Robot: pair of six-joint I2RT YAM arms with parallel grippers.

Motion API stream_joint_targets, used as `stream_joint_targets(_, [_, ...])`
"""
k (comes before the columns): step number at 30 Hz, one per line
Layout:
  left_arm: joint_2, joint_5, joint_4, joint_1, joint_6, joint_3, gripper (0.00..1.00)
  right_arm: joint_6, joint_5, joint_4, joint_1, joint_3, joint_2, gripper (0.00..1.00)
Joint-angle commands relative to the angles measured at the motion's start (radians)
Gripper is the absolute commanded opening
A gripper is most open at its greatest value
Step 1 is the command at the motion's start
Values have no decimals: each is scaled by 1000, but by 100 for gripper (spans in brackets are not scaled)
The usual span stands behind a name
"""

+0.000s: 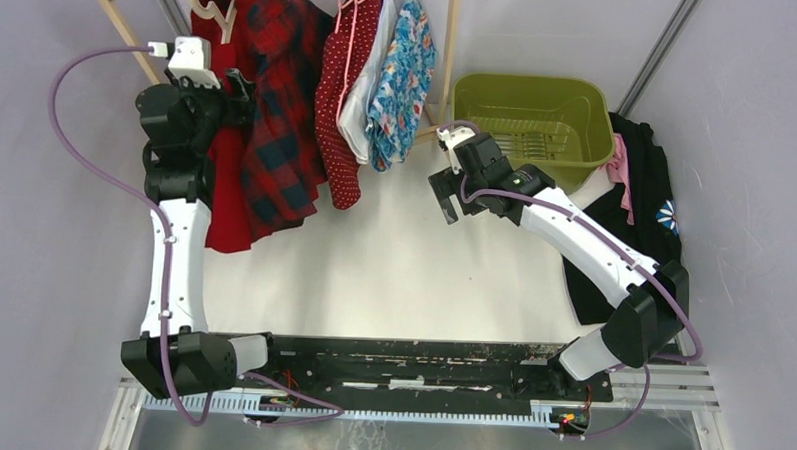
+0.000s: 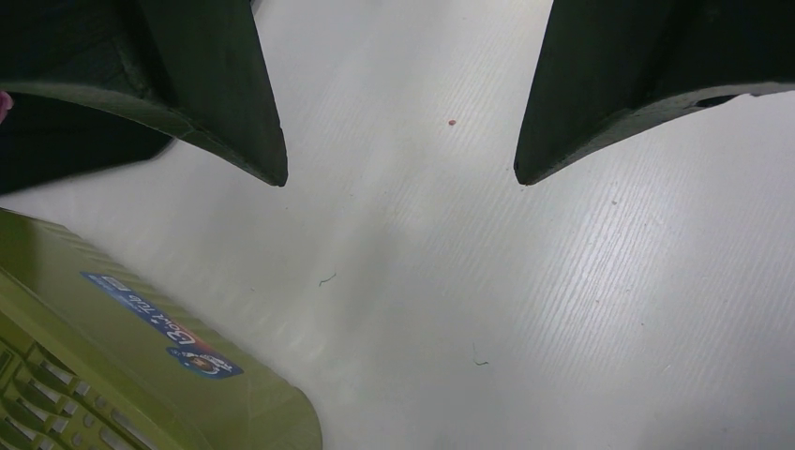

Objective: Remove the skirt from the hanger
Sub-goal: Pick up the hanger from the clothesline.

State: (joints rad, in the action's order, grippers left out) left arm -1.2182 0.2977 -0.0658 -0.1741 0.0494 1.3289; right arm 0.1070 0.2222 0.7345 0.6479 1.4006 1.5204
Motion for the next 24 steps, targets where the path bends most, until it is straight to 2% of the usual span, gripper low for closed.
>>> stream_joint_targets(1, [7, -19, -174, 5, -161, 200, 86, -8, 18, -23, 5, -2, -13, 98])
stream_joint_targets(3, [3, -42, -222, 3, -207, 265, 100, -7, 16, -22, 4, 0, -13, 98])
stream_joint_targets(7, [-68, -116, -354, 3, -250, 430, 98, -4, 14, -23, 5, -3, -18, 98])
stream_joint_targets(10, [-166, -183, -482, 0, -208, 601, 89, -5, 13, -20, 5, 0, -16, 98])
stream_joint_targets(12, [-265, -194, -633, -3, -156, 756, 76, -6, 12, -20, 5, 2, -16, 98])
stream_joint_targets(13, [-289, -202, -648, -3, -113, 783, 71, -6, 12, -18, 5, 3, -14, 98])
stream_joint_targets(15, [-309, -191, -646, -8, -63, 790, 63, -5, 12, -17, 5, 4, -13, 98])
stream_joint_targets(16, [-325, -178, -656, -13, -45, 802, 62, -6, 12, -16, 6, 4, -11, 98])
stream_joint_targets(24, [-377, -46, -678, -24, 41, 798, 67, -7, 12, -1, 6, 24, 7, 98])
